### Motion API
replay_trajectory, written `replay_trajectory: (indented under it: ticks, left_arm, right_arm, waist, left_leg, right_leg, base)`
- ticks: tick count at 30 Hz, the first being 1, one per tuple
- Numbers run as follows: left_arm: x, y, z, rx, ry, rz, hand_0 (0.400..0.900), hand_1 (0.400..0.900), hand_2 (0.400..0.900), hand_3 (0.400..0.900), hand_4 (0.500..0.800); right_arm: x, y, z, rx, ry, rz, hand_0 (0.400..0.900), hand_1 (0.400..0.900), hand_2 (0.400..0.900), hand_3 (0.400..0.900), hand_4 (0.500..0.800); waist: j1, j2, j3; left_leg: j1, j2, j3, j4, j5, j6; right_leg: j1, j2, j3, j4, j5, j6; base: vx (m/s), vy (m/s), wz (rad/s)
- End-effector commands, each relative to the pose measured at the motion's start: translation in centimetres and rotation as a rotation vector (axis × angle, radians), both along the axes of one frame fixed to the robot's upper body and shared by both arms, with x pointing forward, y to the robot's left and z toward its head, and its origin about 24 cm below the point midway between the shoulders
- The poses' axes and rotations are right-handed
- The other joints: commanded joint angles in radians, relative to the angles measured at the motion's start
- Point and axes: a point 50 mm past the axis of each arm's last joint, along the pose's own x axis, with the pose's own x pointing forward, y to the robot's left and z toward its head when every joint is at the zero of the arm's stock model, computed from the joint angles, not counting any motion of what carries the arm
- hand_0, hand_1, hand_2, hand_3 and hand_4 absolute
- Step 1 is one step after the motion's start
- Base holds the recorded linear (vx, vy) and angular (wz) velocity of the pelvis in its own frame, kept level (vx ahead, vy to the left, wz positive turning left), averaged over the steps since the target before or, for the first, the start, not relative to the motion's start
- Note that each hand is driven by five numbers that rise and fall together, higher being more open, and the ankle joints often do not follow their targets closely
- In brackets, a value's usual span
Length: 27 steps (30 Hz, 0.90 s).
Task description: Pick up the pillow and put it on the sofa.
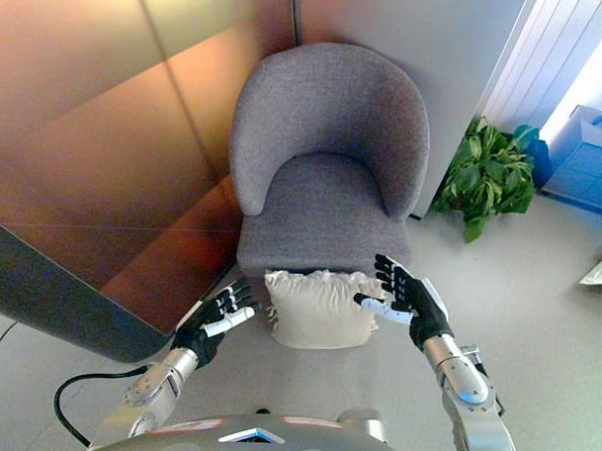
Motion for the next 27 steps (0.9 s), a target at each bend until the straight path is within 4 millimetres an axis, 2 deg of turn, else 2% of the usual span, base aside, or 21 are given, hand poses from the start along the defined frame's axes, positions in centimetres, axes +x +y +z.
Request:
replay_trajectory:
  ticks: [1,27]
  left_arm:
    - [2.92,1.54,3.91,0.05,-0.237,0.003,0.9,0.9,0.9,0.9,0.8]
    - [3.13,1.62,3.99,0.06,-0.242,0.006,0.9,0.9,0.9,0.9,0.8]
  right_arm:
    - [2.45,0.0,3.22,-0.006,-0.192,0.04,0.9,0.9,0.9,0.9,0.8]
    - [2.48,-0.56,3.34,-0.011,-0.2,0.015,0.9,0.9,0.9,0.9,0.8]
  waist:
    - [0.02,-0.038,-0.017]
    - [0.019,-0.032,-0.007]
  left_leg:
    - [-0.002,0.013,0.001,0.082,-0.107,0.019]
    - [-0.013,0.027,-0.011,0.092,-0.102,0.008]
  right_leg:
    - [-0.025,0.02,-0.011,-0.074,0.099,-0.009]
    - [-0.017,0.037,-0.012,-0.084,0.088,-0.018]
  base:
    - [0.0,0.0,0.0]
    - [0.0,-0.003,0.0]
